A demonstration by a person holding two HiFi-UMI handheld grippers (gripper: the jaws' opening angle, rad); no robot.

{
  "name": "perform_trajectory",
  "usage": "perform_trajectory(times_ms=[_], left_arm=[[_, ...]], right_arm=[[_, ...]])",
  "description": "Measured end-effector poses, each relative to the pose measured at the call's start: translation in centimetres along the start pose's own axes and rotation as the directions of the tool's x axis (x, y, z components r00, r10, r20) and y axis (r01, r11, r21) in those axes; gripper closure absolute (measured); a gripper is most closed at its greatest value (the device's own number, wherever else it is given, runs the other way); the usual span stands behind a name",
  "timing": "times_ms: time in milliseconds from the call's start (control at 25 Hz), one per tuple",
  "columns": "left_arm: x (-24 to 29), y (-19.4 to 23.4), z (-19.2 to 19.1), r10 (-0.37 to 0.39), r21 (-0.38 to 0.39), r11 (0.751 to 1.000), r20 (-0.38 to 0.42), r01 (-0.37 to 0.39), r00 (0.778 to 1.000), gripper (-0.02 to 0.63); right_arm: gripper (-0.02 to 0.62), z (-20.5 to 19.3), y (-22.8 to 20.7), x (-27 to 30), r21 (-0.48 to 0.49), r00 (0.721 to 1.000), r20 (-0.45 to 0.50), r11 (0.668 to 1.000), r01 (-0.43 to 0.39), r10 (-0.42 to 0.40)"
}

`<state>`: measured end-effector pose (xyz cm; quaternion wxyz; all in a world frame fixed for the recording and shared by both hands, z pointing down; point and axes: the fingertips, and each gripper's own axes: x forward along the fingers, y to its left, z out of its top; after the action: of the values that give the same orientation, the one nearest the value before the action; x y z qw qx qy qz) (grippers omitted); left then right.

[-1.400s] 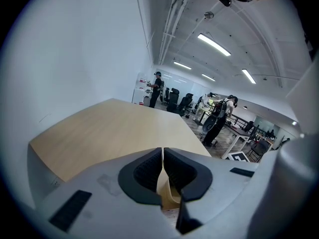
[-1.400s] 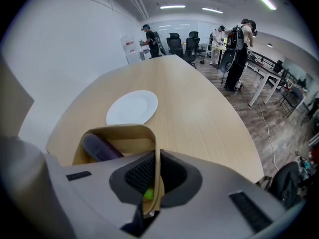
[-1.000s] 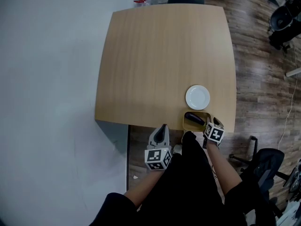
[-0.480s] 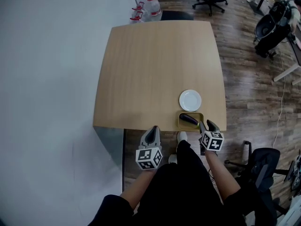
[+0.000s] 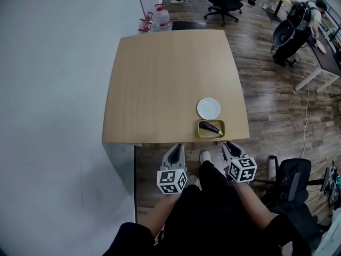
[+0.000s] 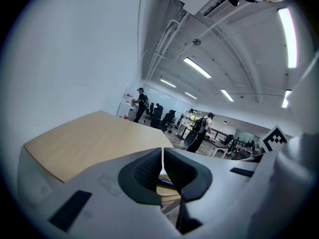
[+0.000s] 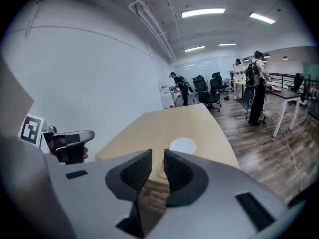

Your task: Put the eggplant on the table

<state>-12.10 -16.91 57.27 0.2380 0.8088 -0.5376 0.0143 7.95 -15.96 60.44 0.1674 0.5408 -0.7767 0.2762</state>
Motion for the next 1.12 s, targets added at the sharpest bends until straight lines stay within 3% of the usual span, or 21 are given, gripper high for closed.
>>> perform_trajectory(times_ms=[200, 320, 600, 880, 1120], left_arm=[[-2.1, -0.7, -0.6, -0.004, -0.014, 1.000, 0.008, 0.004, 1.000, 0.586], [-3.4, -1.5, -0.9, -0.006, -0.009, 1.000, 0.015, 0.006, 1.000, 0.586], [-4.8, -2.0, -0.5, 0.016, -0.005, 1.000, 0.046, -0.016, 0.999, 0.586], [-4.8, -4.5, 0.6, -0.003, 0.100, 0.995, 0.070, -0.004, 0.998, 0.586], [-4.6, -6.3, 1.3, -0.027, 0.134, 0.991, 0.083, 0.016, 0.996, 0.586]], right_arm=[[0.521, -0.7, 1.5, -2.8, -0.020, 0.999, 0.033, 1.000, 0.006, -0.005], [0.532, -0.5, 2.3, -4.4, -0.012, 0.997, 0.079, 1.000, -0.009, 0.010], [0.534, 0.6, 3.4, -5.9, -0.100, 0.986, 0.164, 0.995, 0.009, 0.008], [0.534, 2.2, 1.5, -8.1, -0.085, 0.972, 0.234, 0.995, 0.052, -0.031], [0.535, 2.5, 0.4, -9.7, -0.091, 0.962, 0.267, 0.993, 0.081, -0.054]])
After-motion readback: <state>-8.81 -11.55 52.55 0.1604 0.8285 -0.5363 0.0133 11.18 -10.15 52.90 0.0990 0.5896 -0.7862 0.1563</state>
